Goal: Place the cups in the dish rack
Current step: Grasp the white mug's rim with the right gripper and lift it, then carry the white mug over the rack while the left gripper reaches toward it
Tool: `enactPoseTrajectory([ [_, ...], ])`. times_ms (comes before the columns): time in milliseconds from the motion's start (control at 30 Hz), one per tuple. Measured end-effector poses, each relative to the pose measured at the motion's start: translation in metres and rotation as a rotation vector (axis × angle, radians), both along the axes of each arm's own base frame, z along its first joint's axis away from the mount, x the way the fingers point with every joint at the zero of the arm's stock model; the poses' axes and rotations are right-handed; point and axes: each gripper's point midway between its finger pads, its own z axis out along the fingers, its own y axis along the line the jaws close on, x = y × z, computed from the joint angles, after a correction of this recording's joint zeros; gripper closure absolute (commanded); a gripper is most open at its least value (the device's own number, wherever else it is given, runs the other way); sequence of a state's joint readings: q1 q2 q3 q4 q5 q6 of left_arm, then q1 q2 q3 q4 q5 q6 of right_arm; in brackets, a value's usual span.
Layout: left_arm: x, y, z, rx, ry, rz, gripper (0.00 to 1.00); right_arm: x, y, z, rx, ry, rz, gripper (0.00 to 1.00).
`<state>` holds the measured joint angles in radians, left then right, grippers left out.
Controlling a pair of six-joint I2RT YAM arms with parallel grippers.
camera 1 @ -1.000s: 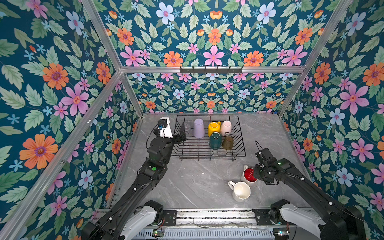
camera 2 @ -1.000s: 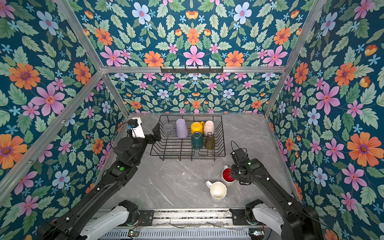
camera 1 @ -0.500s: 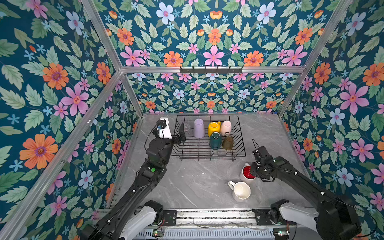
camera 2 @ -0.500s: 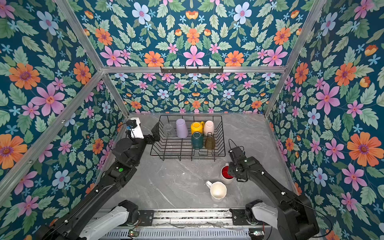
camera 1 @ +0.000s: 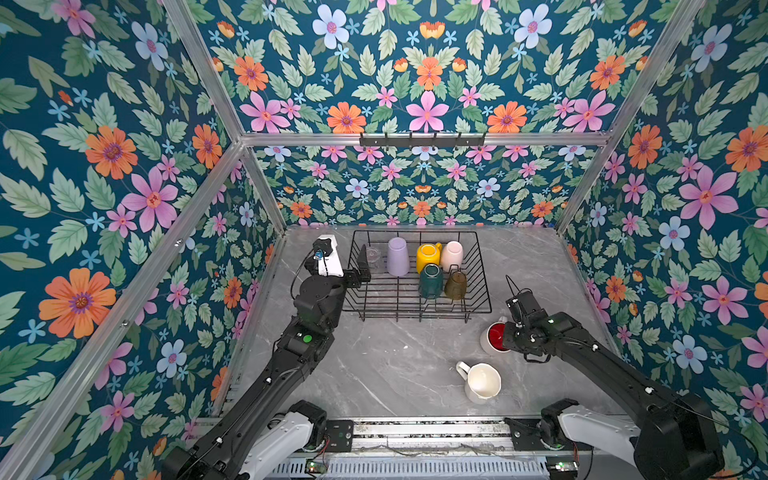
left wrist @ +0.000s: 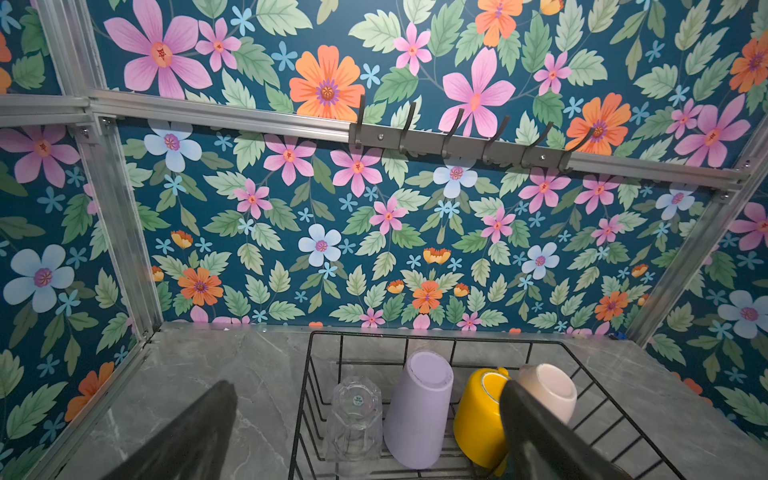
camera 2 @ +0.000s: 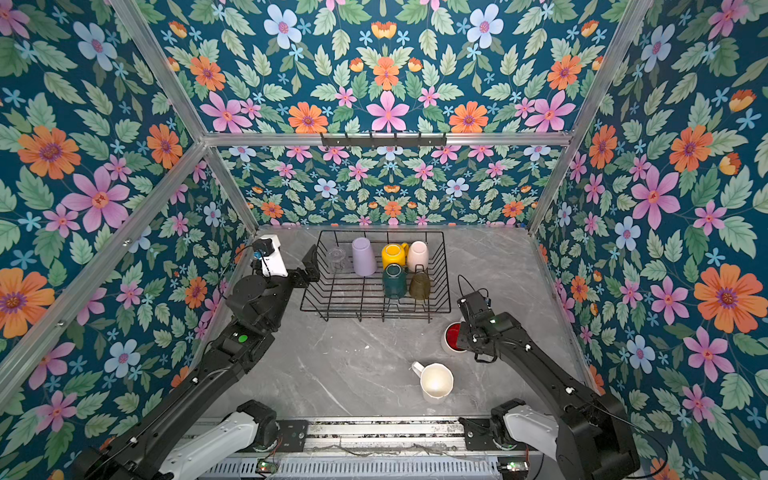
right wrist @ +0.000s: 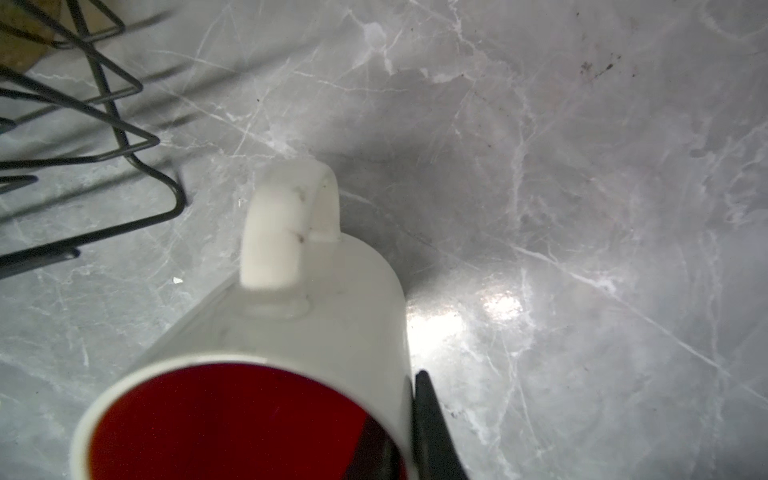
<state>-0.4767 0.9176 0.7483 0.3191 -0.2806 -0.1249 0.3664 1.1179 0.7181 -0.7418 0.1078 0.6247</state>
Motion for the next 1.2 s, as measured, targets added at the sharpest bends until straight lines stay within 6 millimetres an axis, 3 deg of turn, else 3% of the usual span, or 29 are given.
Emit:
enactPoseTrajectory([
  [333, 0.002, 0.002, -0.008, -0.005, 0.015, 0.013, 0.01, 0.011, -0.022, 0.042, 0.039, -0.107, -0.065, 1.00],
  [700, 0.008, 0.002, -0.018, -0.052, 0.048, 0.012, 0.00, 0.024, -0.041, 0.137, 0.083, -0.351, -0.104, 1.00],
  [967, 0.017, 0.000, -0.024, -0.154, 0.099, -0.069, 0.01, 0.044, -0.018, 0.190, 0.194, -0.515, -0.012, 1.00],
  [1200, 0.019, -0.023, -0.040, -0.256, 0.140, -0.310, 0.01, 0.072, 0.019, 0.202, 0.361, -0.589, 0.116, 1.00],
])
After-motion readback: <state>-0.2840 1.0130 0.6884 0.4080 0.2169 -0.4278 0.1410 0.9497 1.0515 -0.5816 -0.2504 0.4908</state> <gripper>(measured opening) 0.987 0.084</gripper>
